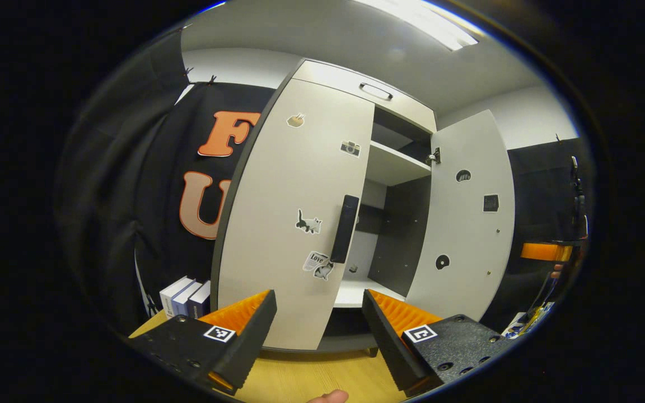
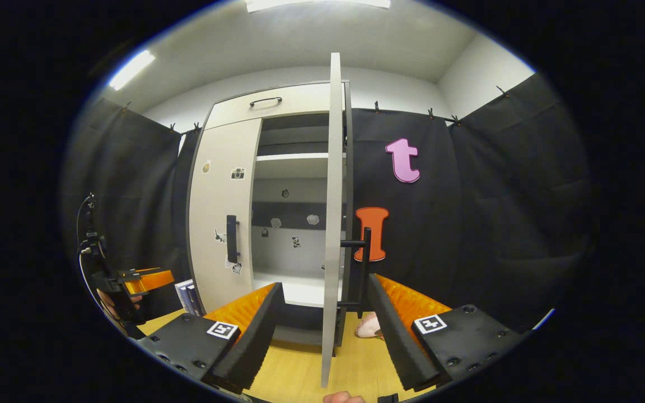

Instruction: Open the right door of the double-door shoe cabinet with the right hand, and open the left door with the left hand.

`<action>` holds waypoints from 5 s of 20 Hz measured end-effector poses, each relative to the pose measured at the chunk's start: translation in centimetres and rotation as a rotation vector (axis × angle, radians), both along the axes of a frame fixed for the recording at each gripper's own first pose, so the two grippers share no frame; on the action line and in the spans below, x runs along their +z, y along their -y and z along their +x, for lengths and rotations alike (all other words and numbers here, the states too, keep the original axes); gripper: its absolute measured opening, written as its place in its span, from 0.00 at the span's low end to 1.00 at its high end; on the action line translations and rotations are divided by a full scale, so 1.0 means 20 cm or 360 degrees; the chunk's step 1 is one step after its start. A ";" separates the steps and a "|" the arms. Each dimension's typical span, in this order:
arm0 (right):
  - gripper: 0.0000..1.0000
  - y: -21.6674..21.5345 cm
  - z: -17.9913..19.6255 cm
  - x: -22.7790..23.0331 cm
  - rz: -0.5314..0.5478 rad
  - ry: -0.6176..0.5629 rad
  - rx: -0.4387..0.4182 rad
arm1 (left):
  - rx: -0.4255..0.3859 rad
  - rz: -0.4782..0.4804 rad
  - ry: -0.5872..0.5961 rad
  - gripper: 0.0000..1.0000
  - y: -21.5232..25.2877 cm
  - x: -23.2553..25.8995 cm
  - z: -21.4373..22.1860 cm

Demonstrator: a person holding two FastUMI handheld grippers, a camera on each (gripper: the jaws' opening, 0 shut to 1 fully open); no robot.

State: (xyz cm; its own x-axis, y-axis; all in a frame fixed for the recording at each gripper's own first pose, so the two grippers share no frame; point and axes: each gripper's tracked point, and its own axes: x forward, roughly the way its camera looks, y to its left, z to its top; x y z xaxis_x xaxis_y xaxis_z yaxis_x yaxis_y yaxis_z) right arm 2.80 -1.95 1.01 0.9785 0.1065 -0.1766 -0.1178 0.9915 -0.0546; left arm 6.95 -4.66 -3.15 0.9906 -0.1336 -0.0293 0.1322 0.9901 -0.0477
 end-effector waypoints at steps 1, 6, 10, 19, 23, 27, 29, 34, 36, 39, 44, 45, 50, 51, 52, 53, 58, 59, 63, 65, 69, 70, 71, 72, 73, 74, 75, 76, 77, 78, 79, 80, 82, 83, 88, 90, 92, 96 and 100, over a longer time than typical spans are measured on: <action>0.98 0.00 0.01 0.00 0.0016 0.0006 -0.0006 | 0.0012 0.0033 0.0009 0.94 0.01 0.03 0.07; 0.99 0.01 -0.02 -0.01 0.0045 -0.0001 -0.0017 | -0.0008 0.0069 -0.0052 0.94 0.14 0.06 0.46; 0.99 0.07 -0.03 -0.01 0.0057 0.0023 -0.0037 | 0.0019 0.0057 -0.0081 0.94 0.20 0.06 0.73; 0.94 0.17 -0.01 -0.06 0.0106 -0.0001 -0.0038 | 0.0130 0.0282 -0.0030 0.92 0.27 0.15 1.01; 0.99 0.17 -0.01 -0.04 0.0120 0.0031 -0.0035 | 0.0183 0.0306 -0.0035 0.90 0.25 0.15 1.02; 0.99 0.16 -0.01 -0.05 0.0119 0.0031 -0.0032 | 0.0176 0.0322 -0.0032 0.87 0.28 0.14 1.02; 0.99 0.16 -0.01 -0.05 0.0117 0.0033 -0.0034 | 0.0098 0.0294 -0.0033 0.71 0.36 0.13 1.01; 0.99 0.17 -0.03 -0.06 0.0100 0.0029 -0.0047 | 0.0045 0.0332 -0.0049 0.21 0.37 0.12 1.03; 0.99 0.17 -0.03 -0.04 0.0088 0.0046 -0.0057 | 0.0039 0.0362 -0.0064 0.20 0.37 0.12 1.02; 0.99 0.16 -0.05 -0.04 0.0072 0.0052 -0.0060 | 0.0058 0.0414 -0.0089 0.19 0.36 0.12 1.01; 0.99 0.19 -0.01 -0.03 0.0050 0.0063 -0.0060 | -0.0014 0.0405 -0.0087 0.19 0.35 0.13 0.91; 0.99 0.20 0.02 -0.04 0.0048 0.0062 -0.0060 | -0.0021 0.0406 -0.0085 0.19 0.34 0.14 0.87; 0.99 0.22 0.15 -0.07 0.0066 0.0053 -0.0033 | -0.0068 0.0405 -0.0065 0.20 0.28 0.18 0.68; 0.99 0.22 0.17 -0.07 0.0070 0.0053 -0.0029 | -0.0072 0.0400 -0.0065 0.20 0.26 0.19 0.64; 0.99 0.22 0.16 -0.08 0.0073 0.0052 -0.0026 | -0.0070 0.0399 -0.0067 0.20 0.24 0.20 0.61; 0.99 0.22 0.16 -0.08 0.0076 0.0050 -0.0024 | -0.0070 0.0410 -0.0063 0.21 0.24 0.20 0.58; 0.99 0.24 0.17 -0.09 0.0068 0.0046 -0.0026 | -0.0080 0.0382 -0.0021 0.20 0.13 0.26 0.41; 0.99 0.23 0.17 -0.09 0.0076 0.0044 -0.0023 | -0.0074 0.0382 -0.0016 0.20 0.11 0.27 0.37; 0.99 0.24 0.17 -0.11 0.0108 0.0049 -0.0030 | -0.0021 0.0406 0.0013 0.20 0.01 0.31 0.26; 0.99 0.26 0.16 -0.11 0.0125 0.0055 -0.0029 | 0.0028 0.0430 0.0030 0.20 -0.08 0.34 0.21; 0.99 0.29 0.17 -0.12 0.0150 0.0065 -0.0034 | 0.0122 0.0453 0.0060 0.19 -0.22 0.40 0.11; 0.99 0.29 0.18 -0.12 0.0152 0.0065 -0.0036 | 0.0138 0.0453 0.0071 0.18 -0.24 0.41 0.09; 0.96 0.29 0.18 -0.12 0.0151 0.0063 -0.0040 | 0.0152 0.0455 0.0082 0.19 -0.25 0.42 0.09; 0.98 0.28 0.19 -0.12 0.0149 0.0057 -0.0043 | 0.0165 0.0460 0.0092 0.17 -0.27 0.42 0.09; 0.98 0.28 0.19 -0.13 0.0147 0.0053 -0.0040 | 0.0180 0.0462 0.0104 0.17 -0.30 0.43 0.08; 0.98 0.27 0.19 -0.13 0.0144 0.0048 -0.0036 | 0.0199 0.0462 0.0111 0.16 -0.34 0.44 0.07; 0.98 0.26 0.19 -0.13 0.0140 0.0049 -0.0033 | 0.0211 0.0462 0.0117 0.16 -0.36 0.45 0.06; 0.98 0.26 0.19 -0.12 0.0136 0.0055 -0.0030 | 0.0225 0.0459 0.0120 0.14 -0.40 0.45 0.04; 0.98 0.25 0.19 -0.12 0.0131 0.0061 -0.0027 | 0.0236 0.0460 0.0132 0.13 -0.43 0.46 0.03; 0.98 0.24 0.20 -0.11 0.0126 0.0067 -0.0024 | 0.0248 0.0458 0.0160 0.13 -0.45 0.50 0.02; 0.98 0.22 0.19 -0.11 0.0120 0.0072 -0.0018 | 0.0259 0.0453 0.0192 0.12 -0.48 0.54 0.00; 0.98 0.21 0.19 -0.11 0.0116 0.0074 -0.0012 | 0.0276 0.0443 0.0207 0.12 -0.50 0.56 -0.01; 0.98 0.18 0.17 -0.11 0.0113 0.0070 0.0008 | 0.0348 0.0462 0.0186 0.12 -0.61 0.56 -0.01; 0.98 0.16 0.17 -0.11 0.0115 0.0069 0.0023 | 0.0391 0.0484 0.0176 0.12 -0.66 0.56 0.00; 0.98 0.14 0.15 -0.11 0.0132 0.0067 0.0048 | 0.0365 0.0333 0.0096 0.04 -0.79 0.53 0.01; 0.93 0.16 0.14 -0.10 0.0130 0.0073 0.0031 | 0.0348 0.0328 0.0071 0.05 -0.83 0.52 0.00; 0.98 0.18 0.14 -0.10 0.0125 0.0073 0.0009 | 0.0350 0.0321 0.0045 0.09 -0.83 0.49 0.00; 0.98 0.20 0.12 -0.08 0.0112 0.0079 -0.0013 | 0.0366 0.0317 0.0045 0.07 -0.80 0.48 -0.05; 0.98 0.18 0.11 -0.07 0.0096 0.0099 0.0007 | 0.0356 0.0289 0.0063 0.07 -0.73 0.50 -0.21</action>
